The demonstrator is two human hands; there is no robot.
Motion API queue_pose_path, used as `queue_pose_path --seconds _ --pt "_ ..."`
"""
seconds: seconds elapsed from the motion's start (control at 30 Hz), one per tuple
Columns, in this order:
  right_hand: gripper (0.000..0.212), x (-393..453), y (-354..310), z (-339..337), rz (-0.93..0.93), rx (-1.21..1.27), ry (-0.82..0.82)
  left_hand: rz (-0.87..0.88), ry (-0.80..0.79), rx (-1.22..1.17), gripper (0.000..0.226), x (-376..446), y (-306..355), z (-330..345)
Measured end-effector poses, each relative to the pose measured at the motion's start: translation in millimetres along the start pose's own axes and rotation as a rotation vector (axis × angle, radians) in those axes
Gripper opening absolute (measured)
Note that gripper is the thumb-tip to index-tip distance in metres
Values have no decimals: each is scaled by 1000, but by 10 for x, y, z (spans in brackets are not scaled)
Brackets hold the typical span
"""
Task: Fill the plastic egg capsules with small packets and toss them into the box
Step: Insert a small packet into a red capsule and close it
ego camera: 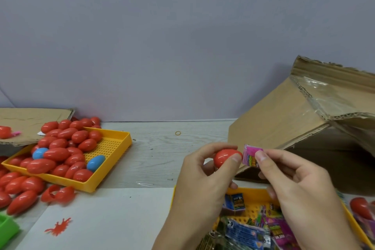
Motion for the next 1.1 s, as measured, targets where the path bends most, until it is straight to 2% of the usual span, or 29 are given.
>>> queue_pose_path --seconds 0.13,0.33,0.43,0.57,0.9,1.1 --pt "17 -11 -49 38 -22 16 -39 31 11 68 23 -5 -9 8" --pt "25 -2 -46 50 -25 9 -68 48 -41 147 29 -10 -12 41" --pt "11 3 6 32 -16 14 -70 53 -74 123 30 -2 -13 40" --pt "6 17 49 3 -29 5 -56 75 -102 94 24 10 -4 53" --pt "2 21 54 -25 -46 40 -7 38 -85 65 26 49 -80 25" --pt "12 26 16 4 -72 70 -29 -10 -106 0 31 70 -118 52"
Point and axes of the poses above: each hand's wrist, its own x-axis towards the middle knuckle, its own z-axis out of the palm, y = z × x, the point moved 7 cm from there along x, towards the middle knuckle, and after that the axes turned 14 degrees about -z, right-handed, at the moved point
